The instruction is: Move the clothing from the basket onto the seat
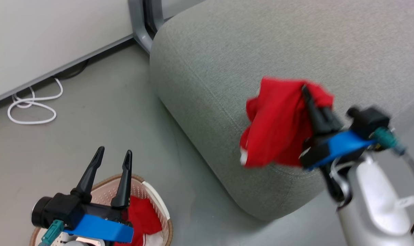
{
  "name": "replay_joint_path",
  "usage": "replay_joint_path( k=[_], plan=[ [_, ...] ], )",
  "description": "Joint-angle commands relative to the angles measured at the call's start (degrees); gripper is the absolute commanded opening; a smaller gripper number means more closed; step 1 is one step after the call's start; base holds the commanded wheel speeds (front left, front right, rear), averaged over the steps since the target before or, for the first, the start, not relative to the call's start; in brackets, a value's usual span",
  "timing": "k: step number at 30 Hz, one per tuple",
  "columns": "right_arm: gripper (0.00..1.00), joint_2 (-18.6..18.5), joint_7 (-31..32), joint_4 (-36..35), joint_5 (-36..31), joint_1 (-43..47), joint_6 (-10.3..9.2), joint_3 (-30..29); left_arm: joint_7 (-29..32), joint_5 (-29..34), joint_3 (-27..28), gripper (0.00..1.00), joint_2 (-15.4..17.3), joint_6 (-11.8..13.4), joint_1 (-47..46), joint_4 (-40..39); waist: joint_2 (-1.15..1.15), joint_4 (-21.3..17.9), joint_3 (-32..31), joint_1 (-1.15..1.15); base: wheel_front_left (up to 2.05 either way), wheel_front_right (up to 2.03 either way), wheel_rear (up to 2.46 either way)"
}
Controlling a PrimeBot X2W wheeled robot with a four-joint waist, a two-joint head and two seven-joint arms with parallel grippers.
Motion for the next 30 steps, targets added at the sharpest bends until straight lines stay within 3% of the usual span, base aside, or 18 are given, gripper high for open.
replay_joint_path(
  k=[1,8,19,24,30],
  plan=[
    [0.0,-0.1,0.7,1.3,2.2,-3.8,0.01,-1.9,-0.2,0.6,0.1,1.0,0.5,-0.1,-0.8,-1.0,0.0,2.1,2.4,0.0,0.0,0.0,0.0],
    [0.0,-2.2,4.3,4.9,4.0,-16.7,0.01,-11.2,-0.2,1.5,-0.4,1.0,2.4,-0.1,-3.7,-3.7,0.0,6.7,9.8,0.0,0.0,0.0,0.0],
    [0.0,-16.1,11.2,10.4,2.0,-32.1,0.02,-31.8,-0.1,2.9,-2.0,1.0,4.1,0.0,-11.1,-8.5,0.0,17.4,23.3,0.0,0.0,0.0,0.0],
    [0.0,-18.6,12.6,13.0,1.8,-34.3,0.02,-38.2,-0.1,3.4,-1.5,1.0,4.8,0.4,-12.4,-11.5,0.0,20.1,27.8,0.0,0.0,0.0,0.0],
    [0.0,-17.9,11.8,18.2,-0.7,-35.1,0.01,-42.5,-0.1,3.8,-1.9,1.0,5.2,0.6,-12.9,-13.2,0.0,21.6,30.4,0.0,0.0,0.0,0.0]
  ],
)
